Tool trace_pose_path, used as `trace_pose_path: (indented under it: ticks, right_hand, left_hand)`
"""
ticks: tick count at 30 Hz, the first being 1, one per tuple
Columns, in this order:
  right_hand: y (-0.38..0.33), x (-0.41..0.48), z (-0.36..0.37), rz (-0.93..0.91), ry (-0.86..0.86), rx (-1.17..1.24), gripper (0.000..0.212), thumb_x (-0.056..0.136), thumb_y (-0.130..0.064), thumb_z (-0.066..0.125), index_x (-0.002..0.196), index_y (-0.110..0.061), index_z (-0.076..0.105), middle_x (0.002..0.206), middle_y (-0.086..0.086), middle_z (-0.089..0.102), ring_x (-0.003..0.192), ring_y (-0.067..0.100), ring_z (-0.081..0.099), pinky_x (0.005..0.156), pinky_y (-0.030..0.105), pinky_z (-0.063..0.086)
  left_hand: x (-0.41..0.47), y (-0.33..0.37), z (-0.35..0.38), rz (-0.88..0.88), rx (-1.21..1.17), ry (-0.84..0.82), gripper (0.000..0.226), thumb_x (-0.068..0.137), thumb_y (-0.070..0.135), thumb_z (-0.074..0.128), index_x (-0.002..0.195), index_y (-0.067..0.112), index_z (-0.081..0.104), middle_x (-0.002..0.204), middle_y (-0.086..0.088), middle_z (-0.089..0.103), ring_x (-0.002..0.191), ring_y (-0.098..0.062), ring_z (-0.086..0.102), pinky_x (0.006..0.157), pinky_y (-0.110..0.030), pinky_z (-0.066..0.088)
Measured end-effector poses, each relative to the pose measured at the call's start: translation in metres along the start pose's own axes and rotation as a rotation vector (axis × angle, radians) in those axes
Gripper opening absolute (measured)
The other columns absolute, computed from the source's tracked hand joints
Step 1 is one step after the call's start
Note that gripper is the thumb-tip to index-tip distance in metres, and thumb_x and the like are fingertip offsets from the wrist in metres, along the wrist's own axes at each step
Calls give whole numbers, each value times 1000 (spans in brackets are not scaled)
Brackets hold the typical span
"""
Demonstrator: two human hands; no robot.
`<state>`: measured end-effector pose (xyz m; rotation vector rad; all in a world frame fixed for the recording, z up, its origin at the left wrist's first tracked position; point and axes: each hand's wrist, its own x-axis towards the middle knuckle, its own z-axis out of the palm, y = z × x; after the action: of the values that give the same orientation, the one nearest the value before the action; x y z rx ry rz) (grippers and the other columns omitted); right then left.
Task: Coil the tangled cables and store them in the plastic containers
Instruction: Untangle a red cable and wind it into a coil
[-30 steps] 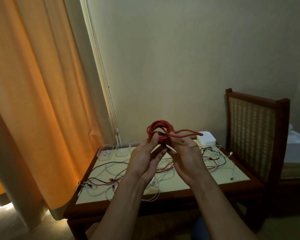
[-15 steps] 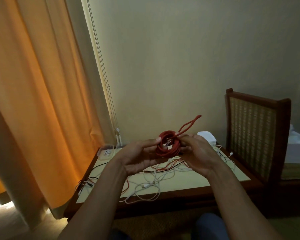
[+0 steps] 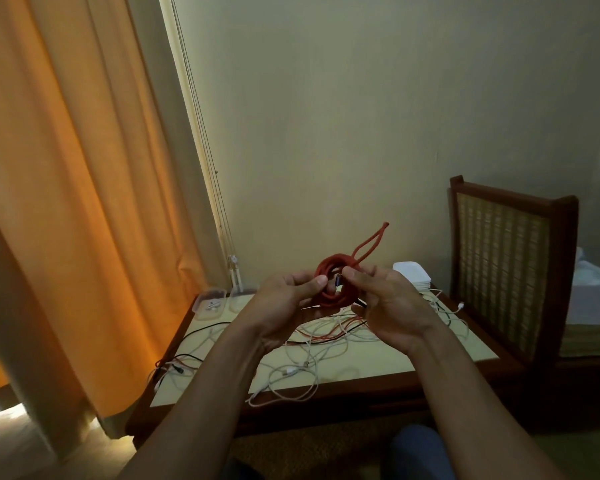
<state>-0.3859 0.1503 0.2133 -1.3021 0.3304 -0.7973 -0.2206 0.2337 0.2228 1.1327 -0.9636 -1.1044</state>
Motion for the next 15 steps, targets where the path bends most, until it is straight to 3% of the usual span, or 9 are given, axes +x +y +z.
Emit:
trace_pose_path:
  ticks: [4,7,11,15]
  right_hand:
    - [-4,1,4,38,41,-32,21,80,-32,72,96,-18,73,98,3,72,103,15,58,90,42,31]
    - [-6,3,7,75,52,-50,32,84,-36,70,103,-11,73,95,3,73,101,14,59,89,43,31]
    - [-5,4,12,75,105,-142,37,71,-27,80,101,-7,72,86,2,72,94,14,61,87,45,29]
    - [-7,6,12,22,125,-195,10,77,-12,70,86,-10,73,82,1,72,82,7,64,83,37,37]
  left_hand:
    - [-1,-1,3,15,28,32,23,101,4,56,119,-3,69,116,-22,74,110,-29,72,91,-38,60]
    - [0,-2,3,22,31,43,21,101,3,57,115,1,72,111,-17,76,107,-27,73,95,-41,59]
    - [1,-6,2,14,9,39,21,101,3,57,115,-1,72,112,-21,74,112,-32,71,100,-46,56]
    - [4,-7,0,23,-11,59,21,101,2,57,116,-2,71,117,-21,73,115,-32,70,99,-46,57]
